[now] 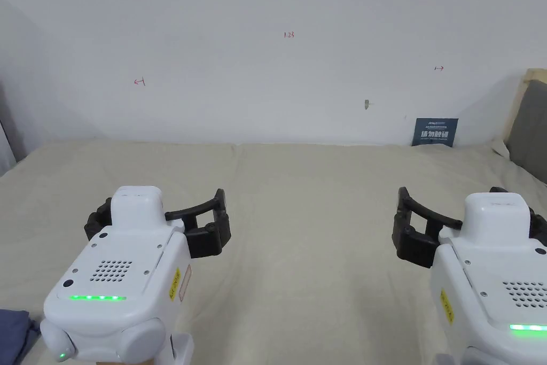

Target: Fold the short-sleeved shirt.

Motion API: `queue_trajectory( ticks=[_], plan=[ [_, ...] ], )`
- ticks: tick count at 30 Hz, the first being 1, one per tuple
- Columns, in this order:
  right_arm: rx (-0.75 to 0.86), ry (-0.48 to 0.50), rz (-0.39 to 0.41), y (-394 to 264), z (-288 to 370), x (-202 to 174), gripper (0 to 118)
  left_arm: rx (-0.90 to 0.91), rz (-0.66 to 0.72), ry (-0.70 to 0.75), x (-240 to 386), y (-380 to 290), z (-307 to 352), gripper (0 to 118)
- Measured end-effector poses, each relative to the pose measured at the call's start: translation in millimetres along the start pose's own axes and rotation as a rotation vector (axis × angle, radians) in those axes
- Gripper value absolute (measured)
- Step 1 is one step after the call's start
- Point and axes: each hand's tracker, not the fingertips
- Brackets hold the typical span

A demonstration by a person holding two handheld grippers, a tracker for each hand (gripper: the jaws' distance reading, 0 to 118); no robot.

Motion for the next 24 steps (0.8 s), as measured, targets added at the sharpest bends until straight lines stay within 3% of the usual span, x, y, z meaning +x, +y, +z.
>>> queue_trajectory(
  ticks=[19, 24],
  plan=[
    [-0.007, -0.008, 0.004, 0.5, 0.6, -2.0, 101, 0.001, 0.001, 0.012, -3.6, 0.4, 0.4, 118],
    [-0.122, -0.026, -0.012, 7.9, -4.4, -5.1, 101, -0.004, 0.006, 0.010, -4.6, -0.6, -0.7, 118]
  ],
)
